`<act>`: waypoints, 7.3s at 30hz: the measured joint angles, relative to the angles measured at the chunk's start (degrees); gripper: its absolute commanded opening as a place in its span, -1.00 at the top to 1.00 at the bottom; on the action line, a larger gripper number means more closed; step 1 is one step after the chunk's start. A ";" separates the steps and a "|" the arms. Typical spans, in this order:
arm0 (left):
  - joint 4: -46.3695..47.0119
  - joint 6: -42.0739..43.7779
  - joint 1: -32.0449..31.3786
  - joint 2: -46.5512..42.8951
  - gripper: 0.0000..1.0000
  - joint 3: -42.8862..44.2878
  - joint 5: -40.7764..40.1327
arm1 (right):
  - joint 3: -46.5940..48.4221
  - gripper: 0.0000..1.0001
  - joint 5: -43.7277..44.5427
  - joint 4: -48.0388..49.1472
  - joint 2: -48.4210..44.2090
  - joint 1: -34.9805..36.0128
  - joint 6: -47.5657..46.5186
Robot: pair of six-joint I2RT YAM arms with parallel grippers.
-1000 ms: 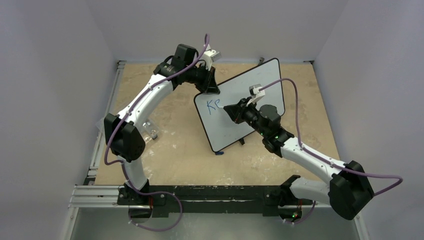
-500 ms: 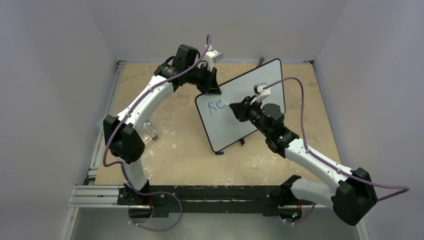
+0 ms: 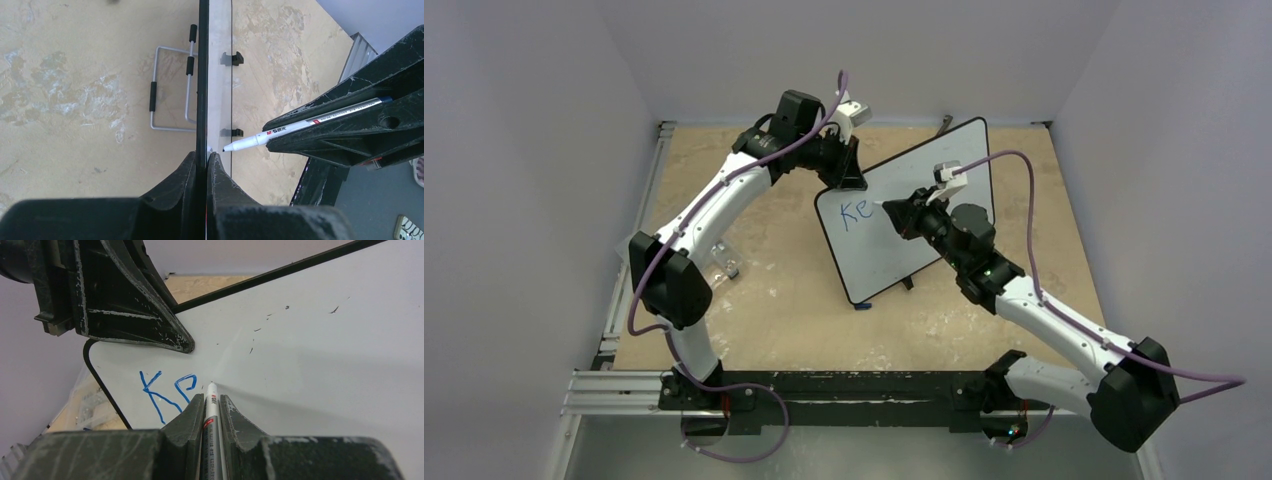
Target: Write a sentence on the whiteboard
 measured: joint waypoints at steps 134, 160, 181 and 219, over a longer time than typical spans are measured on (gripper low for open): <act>0.59 0.00 -1.22 -1.29 1.00 -0.92 -2.01 | -2.10 1.00 5.35 8.59 -1.33 -0.70 -4.35; 0.22 -0.02 -1.44 -1.29 1.00 -0.68 -2.23 | -4.00 1.00 8.52 19.63 3.32 -0.70 -4.96; -0.07 -0.02 -1.38 -1.29 1.00 -0.70 -2.69 | -10.19 1.00 9.03 22.16 2.36 -0.70 -4.70; -0.42 -0.46 -1.55 -1.27 1.00 -0.28 -2.84 | -7.63 1.00 7.21 25.62 2.71 -0.70 -5.49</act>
